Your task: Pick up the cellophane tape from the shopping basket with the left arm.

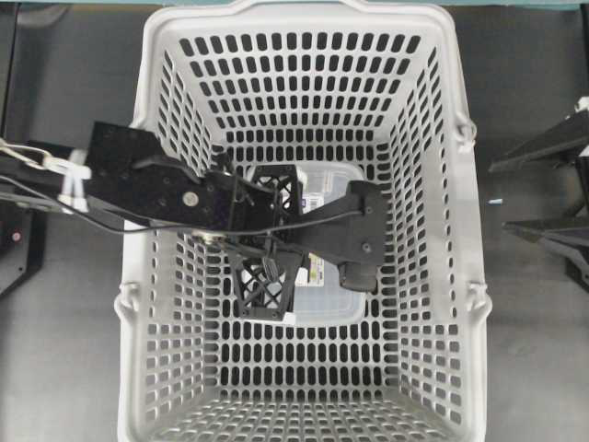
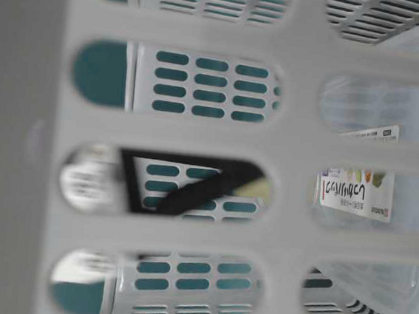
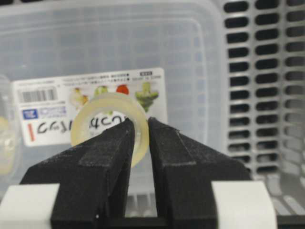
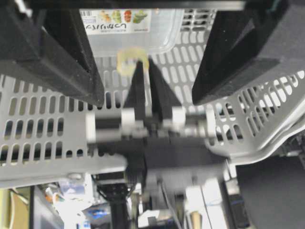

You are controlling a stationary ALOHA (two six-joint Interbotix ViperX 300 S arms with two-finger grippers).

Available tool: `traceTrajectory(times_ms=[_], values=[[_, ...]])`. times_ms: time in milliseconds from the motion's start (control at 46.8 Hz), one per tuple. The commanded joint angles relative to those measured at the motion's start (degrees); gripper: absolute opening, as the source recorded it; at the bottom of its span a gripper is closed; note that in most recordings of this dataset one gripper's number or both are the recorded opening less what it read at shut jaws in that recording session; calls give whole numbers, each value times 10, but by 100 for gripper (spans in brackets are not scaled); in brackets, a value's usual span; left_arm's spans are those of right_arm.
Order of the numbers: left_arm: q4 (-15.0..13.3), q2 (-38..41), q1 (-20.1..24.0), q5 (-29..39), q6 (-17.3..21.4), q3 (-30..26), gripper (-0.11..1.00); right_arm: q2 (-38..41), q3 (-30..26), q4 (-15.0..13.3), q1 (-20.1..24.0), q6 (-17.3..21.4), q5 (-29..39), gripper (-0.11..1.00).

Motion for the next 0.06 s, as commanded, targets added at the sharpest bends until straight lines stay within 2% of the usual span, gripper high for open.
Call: traceTrajectory(times_ms=[0,43], values=[[2,-19,-2,49,0,-55,10,5,-9,2,4,1,-7,72],[2,-20,-2,74,0,-78,10,5,-8,2,5,1,-7,72]])
